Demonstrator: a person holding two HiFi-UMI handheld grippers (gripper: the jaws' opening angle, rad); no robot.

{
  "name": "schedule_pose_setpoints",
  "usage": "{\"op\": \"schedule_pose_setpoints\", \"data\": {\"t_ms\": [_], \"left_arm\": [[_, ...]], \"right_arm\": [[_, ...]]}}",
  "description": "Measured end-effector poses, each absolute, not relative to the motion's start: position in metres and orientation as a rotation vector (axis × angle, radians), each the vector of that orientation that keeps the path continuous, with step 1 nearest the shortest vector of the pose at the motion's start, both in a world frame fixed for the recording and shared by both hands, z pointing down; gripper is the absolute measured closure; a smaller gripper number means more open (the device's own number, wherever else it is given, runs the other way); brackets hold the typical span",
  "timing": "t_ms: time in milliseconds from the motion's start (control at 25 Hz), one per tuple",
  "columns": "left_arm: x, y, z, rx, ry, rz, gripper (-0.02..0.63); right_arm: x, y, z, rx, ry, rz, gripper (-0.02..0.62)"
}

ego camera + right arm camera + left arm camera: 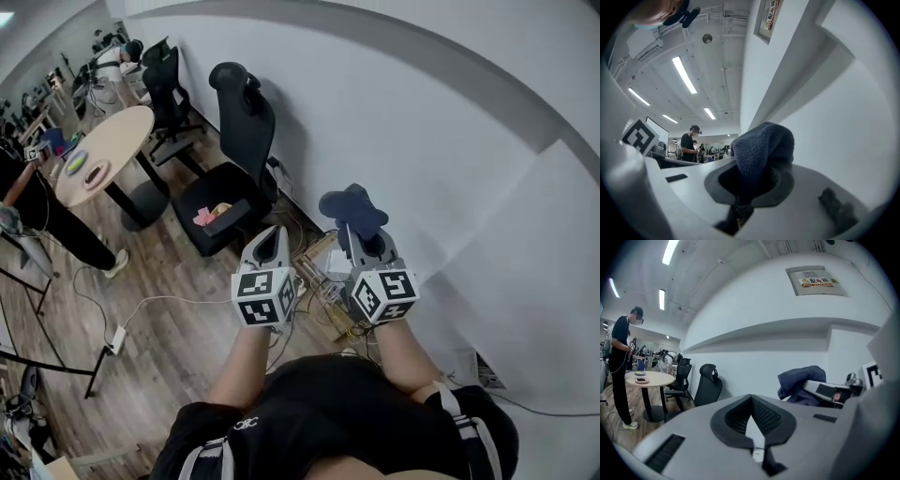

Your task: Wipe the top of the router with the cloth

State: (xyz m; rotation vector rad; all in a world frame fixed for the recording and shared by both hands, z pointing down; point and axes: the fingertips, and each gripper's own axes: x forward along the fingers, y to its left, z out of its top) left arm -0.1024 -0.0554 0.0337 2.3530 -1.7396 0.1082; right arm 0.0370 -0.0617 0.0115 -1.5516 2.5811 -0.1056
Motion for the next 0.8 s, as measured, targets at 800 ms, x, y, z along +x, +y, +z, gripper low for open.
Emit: {"op": "schedule_pose_setpoints", "data": {"t_ms": [800], "left_arm": [[-0.144,-0.037,0.039,2.359,-1.729,0.098,0.595]], "right_arm": [[-0.016,-0.048,0.028,-1.566,2.601,-0.169,0.552]]}}
